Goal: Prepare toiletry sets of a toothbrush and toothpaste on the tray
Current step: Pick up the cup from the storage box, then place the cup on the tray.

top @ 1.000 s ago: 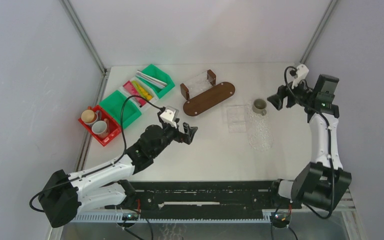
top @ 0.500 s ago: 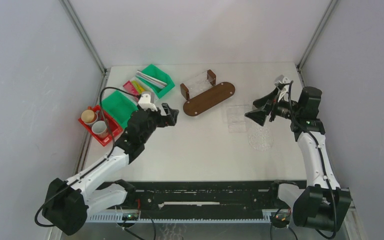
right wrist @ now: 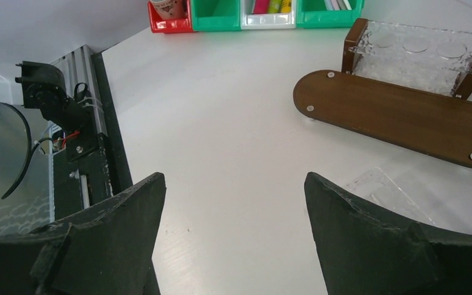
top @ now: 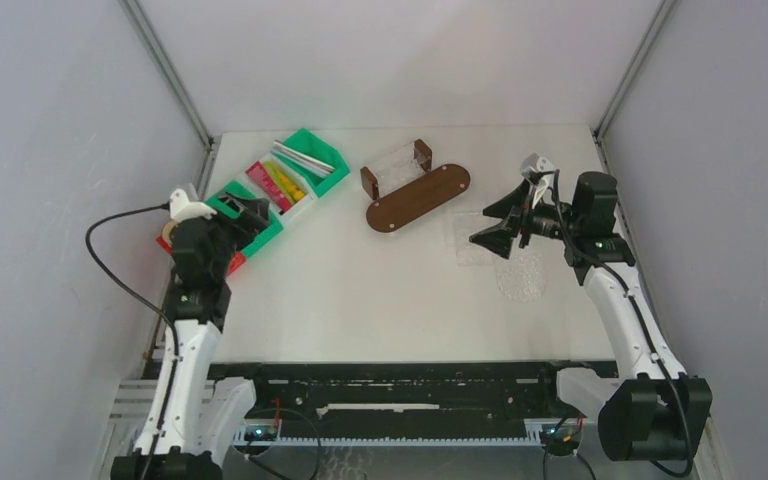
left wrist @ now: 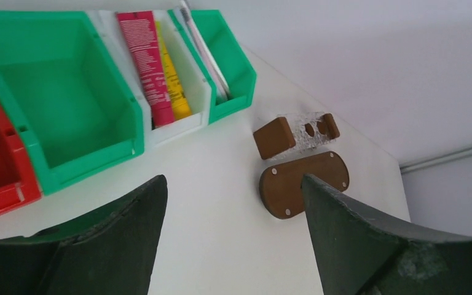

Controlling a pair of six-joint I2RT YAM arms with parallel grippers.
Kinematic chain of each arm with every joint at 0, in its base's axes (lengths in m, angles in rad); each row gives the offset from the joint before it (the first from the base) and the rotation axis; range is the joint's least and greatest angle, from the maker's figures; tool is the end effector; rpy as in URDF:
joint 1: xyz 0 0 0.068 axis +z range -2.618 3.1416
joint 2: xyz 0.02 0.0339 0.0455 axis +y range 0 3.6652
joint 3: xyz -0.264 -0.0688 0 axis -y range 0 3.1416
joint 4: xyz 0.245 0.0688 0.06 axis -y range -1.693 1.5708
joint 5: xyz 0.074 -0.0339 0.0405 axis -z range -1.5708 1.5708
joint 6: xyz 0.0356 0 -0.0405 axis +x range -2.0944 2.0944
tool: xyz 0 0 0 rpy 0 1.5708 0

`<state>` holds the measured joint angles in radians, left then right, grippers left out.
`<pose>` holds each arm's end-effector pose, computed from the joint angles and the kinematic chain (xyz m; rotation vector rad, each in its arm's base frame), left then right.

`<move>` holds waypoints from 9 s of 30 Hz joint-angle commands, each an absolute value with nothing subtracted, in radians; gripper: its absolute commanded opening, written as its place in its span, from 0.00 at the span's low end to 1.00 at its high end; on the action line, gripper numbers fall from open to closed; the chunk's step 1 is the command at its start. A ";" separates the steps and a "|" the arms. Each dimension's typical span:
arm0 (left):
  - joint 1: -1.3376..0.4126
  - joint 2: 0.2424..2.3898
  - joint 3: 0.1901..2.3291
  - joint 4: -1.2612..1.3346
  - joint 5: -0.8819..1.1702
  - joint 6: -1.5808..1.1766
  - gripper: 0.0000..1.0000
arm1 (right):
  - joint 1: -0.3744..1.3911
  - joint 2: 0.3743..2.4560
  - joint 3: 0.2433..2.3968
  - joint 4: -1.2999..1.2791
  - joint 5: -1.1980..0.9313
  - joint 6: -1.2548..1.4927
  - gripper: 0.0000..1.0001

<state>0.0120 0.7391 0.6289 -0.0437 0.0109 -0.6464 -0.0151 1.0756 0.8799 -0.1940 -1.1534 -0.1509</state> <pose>0.1833 0.0018 0.3072 -0.5575 1.6570 -0.4763 0.2288 0.0291 0.3234 -0.8458 1.6283 0.9968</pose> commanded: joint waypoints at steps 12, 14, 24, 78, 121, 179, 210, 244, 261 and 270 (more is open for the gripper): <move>0.213 1.164 1.085 -0.564 -0.180 -0.362 0.61 | 0.056 1.091 0.928 -0.203 -1.066 -0.215 0.91; 0.220 1.223 1.112 -0.579 -0.201 -0.343 0.50 | 0.056 1.092 0.928 -0.204 -1.065 -0.216 0.91; 0.235 1.372 1.139 -0.562 -0.328 -0.227 0.42 | 0.065 1.088 0.928 -0.210 -1.058 -0.227 0.91; 0.216 1.215 1.067 -0.578 -0.184 -0.141 0.00 | 0.095 1.072 0.928 -0.233 -1.057 -0.275 0.91; -0.944 1.405 1.166 -0.264 0.275 -0.138 0.00 | 0.387 1.169 0.879 -0.695 -0.951 -1.288 0.82; -0.959 1.102 0.782 0.108 0.062 -0.176 0.59 | 0.203 1.217 0.926 -0.806 -1.186 -1.320 0.00; -0.866 1.083 0.630 0.344 -0.167 -0.225 0.93 | -0.540 1.344 0.942 -0.964 -1.367 -1.481 0.00; -0.865 1.063 0.603 0.373 -0.155 -0.218 0.94 | -0.544 1.396 0.835 -0.676 -1.203 -1.353 0.00; -0.865 1.068 0.604 0.374 -0.151 -0.218 0.94 | -0.531 1.458 0.816 -0.680 -1.168 -1.411 0.04; -0.865 1.068 0.605 0.374 -0.149 -0.219 0.94 | -0.541 1.471 0.799 -0.704 -1.160 -1.492 0.11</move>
<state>-0.8680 1.0901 0.6178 0.3279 -0.1547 -0.2108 -0.5350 1.4704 0.7990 -0.6975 -1.1168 -1.4326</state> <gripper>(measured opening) 0.942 0.102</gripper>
